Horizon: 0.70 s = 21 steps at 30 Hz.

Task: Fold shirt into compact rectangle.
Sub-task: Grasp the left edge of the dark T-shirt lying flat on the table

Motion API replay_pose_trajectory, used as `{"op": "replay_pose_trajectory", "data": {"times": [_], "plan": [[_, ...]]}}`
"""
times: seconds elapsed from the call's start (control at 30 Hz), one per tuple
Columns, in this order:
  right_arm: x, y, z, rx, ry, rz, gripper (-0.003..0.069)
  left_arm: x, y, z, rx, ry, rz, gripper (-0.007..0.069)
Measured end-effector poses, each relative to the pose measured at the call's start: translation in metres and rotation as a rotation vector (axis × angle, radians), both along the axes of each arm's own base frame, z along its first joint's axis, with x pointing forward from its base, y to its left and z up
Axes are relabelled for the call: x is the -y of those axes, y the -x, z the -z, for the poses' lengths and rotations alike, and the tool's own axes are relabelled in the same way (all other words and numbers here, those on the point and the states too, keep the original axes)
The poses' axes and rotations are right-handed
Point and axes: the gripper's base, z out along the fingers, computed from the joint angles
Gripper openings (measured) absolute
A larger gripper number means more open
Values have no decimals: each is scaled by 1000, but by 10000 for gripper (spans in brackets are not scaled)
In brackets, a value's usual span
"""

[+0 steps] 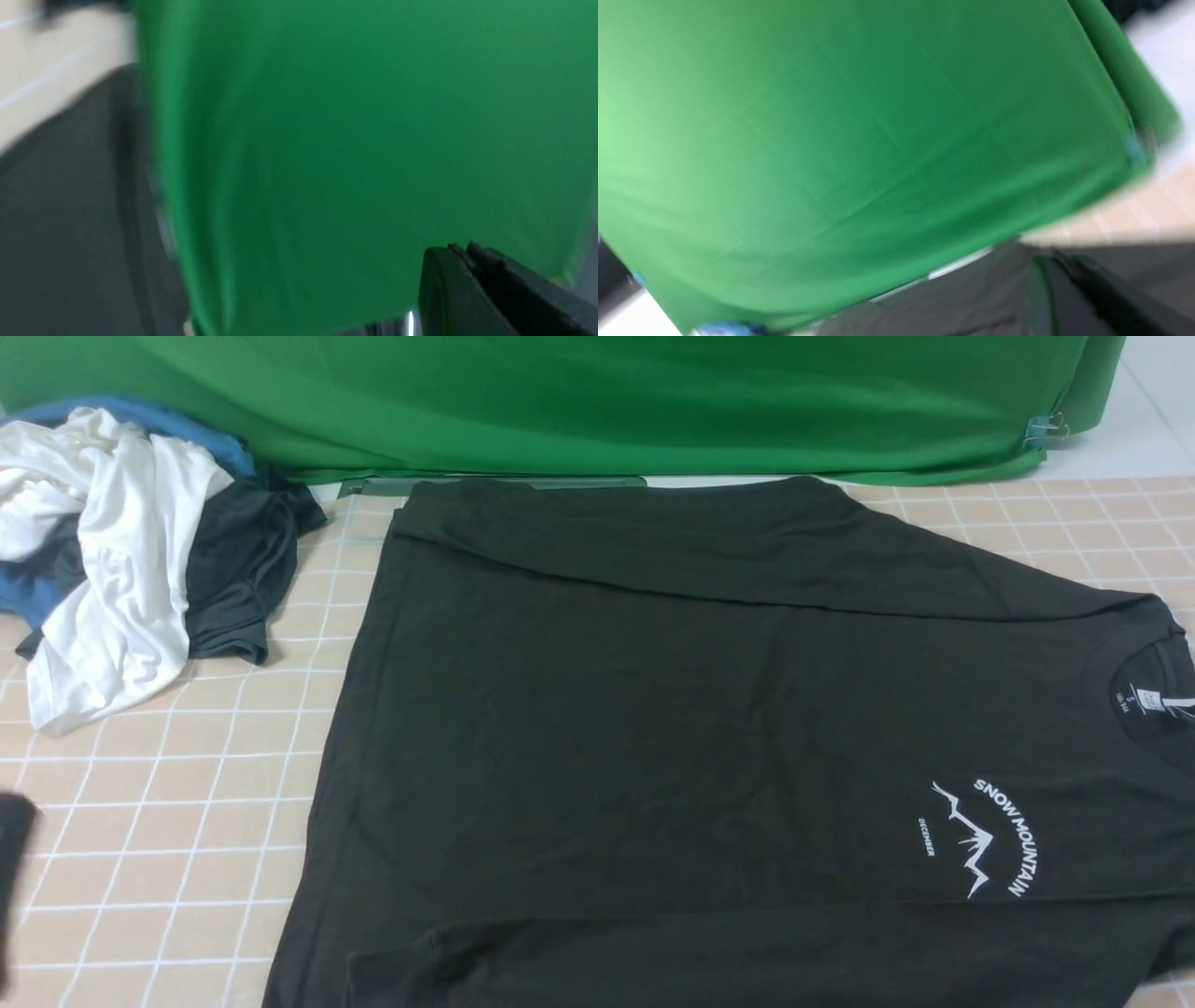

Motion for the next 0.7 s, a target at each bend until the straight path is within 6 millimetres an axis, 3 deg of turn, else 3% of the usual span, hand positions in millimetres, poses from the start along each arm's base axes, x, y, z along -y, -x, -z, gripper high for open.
{"op": "replay_pose_trajectory", "data": {"times": [0.1,0.17,0.23,0.27,0.3,0.37,0.4,0.5,0.57,0.7], "plan": [[-6,-4,-35,-162,219,-59,31,6,7,-47,24,-183,35,18],[-8,-16,-52,-356,363,-115,31,13,0,-69,-77,-337,96,18],[-10,-32,-57,-638,522,-218,31,22,-20,-78,-290,-544,230,18],[-10,-33,-58,-661,526,-225,31,23,-22,-79,-309,-563,243,18],[-10,-41,-60,-763,592,-281,31,28,-37,-81,-427,-661,339,18],[-12,-52,-57,-865,637,-340,31,33,-52,-76,-567,-777,478,18],[-13,-62,-54,-930,654,-382,31,37,-71,-68,-698,-856,612,18],[-14,-73,-47,-993,676,-432,33,41,-100,-45,-897,-918,832,18],[-15,-76,-45,-1010,677,-443,34,43,-119,-26,-994,-909,914,18],[-15,-76,-45,-1008,681,-446,41,47,-138,-7,-1066,-896,952,18]]}}
